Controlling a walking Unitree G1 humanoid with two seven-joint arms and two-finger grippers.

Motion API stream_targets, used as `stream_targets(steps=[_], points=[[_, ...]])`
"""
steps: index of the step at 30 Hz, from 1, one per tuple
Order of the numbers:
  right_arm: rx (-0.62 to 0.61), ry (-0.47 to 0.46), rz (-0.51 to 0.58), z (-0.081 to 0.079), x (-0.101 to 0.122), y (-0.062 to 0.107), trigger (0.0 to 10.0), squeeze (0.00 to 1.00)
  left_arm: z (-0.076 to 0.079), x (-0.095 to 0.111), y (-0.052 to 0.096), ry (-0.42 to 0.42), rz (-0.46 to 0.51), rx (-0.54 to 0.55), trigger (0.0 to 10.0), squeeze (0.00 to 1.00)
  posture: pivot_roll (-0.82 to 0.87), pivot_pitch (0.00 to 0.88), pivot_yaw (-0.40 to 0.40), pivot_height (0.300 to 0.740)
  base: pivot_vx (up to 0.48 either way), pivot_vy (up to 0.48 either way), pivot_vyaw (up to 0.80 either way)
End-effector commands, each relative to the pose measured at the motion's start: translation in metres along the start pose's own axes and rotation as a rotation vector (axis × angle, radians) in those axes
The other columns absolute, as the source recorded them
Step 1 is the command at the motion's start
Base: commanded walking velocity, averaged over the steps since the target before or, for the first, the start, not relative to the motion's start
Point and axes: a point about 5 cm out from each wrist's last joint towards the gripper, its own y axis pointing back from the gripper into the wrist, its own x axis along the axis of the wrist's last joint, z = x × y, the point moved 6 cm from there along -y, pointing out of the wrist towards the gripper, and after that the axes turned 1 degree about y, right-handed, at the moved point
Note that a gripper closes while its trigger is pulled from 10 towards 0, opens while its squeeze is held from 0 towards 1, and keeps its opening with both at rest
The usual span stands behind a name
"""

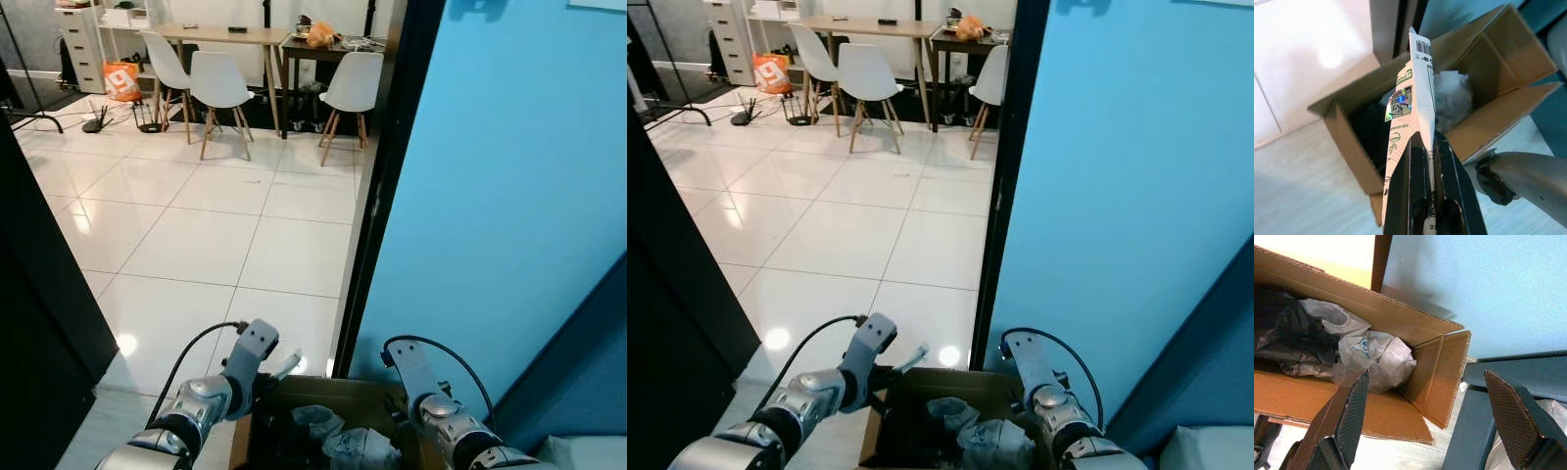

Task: Clean up the room

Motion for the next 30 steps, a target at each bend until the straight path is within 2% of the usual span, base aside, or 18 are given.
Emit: stream_targets(steps=[1, 3, 4, 5, 6, 10, 15, 21, 22, 23, 24, 30], points=[[0.012, -0.020, 0.025, -0.001, 0.007, 0.000, 10.0, 0.00, -0.006, -0.015, 0.002, 0.052, -0.038, 0.053, 10.0, 0.00, 0.00, 0.032, -0.050, 0.740, 0.000, 0.000, -0.69], [0.018, -0.022, 0.029, -0.001, 0.007, 0.000, 10.0, 0.00, -0.007, -0.018, 0.002, 0.077, -0.044, 0.076, 10.0, 0.00, 0.00, 0.032, -0.050, 0.740, 0.000, 0.000, -0.69], [0.018, -0.017, 0.030, 0.000, 0.006, 0.000, 10.0, 0.00, -0.009, -0.023, 0.003, 0.128, -0.042, 0.103, 10.0, 0.00, -0.02, 0.037, -0.054, 0.740, 0.000, 0.000, -0.71], [0.018, -0.017, 0.030, 0.000, 0.006, 0.000, 10.0, 0.00, -0.009, -0.023, 0.003, 0.128, -0.042, 0.103, 10.0, 0.00, -0.02, 0.037, -0.054, 0.740, 0.000, 0.000, -0.71], [0.014, -0.022, 0.032, 0.002, 0.005, 0.000, 10.0, 0.00, -0.009, -0.025, 0.002, 0.176, -0.037, 0.122, 10.0, 0.00, -0.03, 0.037, -0.059, 0.740, 0.000, 0.000, -0.71], [0.002, -0.013, 0.036, 0.007, 0.003, 0.001, 10.0, 0.00, -0.004, -0.025, 0.000, 0.240, -0.012, 0.116, 10.0, 0.00, -0.05, 0.048, -0.064, 0.740, 0.000, 0.000, -0.18], [0.008, -0.004, 0.048, 0.006, 0.005, 0.001, 10.0, 0.00, 0.011, -0.008, -0.008, 0.241, 0.033, 0.057, 10.0, 0.00, -0.07, 0.054, -0.071, 0.740, 0.000, 0.000, 0.00], [0.016, 0.002, 0.056, 0.001, 0.008, 0.001, 10.0, 0.00, 0.013, -0.009, -0.010, 0.207, 0.009, 0.073, 10.0, 0.00, -0.08, 0.054, -0.066, 0.740, 0.000, 0.000, 0.00], [0.017, 0.003, 0.056, 0.001, 0.008, 0.001, 10.0, 0.00, 0.013, -0.009, -0.010, 0.205, 0.006, 0.076, 10.0, 0.29, -0.08, 0.054, -0.066, 0.740, 0.000, 0.000, 0.00], [0.017, 0.003, 0.056, 0.001, 0.008, 0.001, 10.0, 0.00, 0.013, -0.009, -0.010, 0.205, 0.006, 0.076, 10.0, 0.29, -0.08, 0.054, -0.066, 0.740, 0.000, 0.000, 0.00], [0.017, 0.004, 0.057, 0.001, 0.008, 0.001, 10.0, 0.00, 0.012, -0.009, -0.010, 0.201, 0.005, 0.089, 10.0, 1.00, -0.08, 0.058, -0.067, 0.740, 0.000, 0.000, 0.00], [0.014, 0.000, 0.056, 0.001, 0.007, 0.001, 10.0, 0.00, 0.012, -0.006, -0.011, 0.198, 0.010, 0.090, 10.0, 1.00, -0.08, 0.065, -0.062, 0.740, 0.000, 0.000, 0.00]])
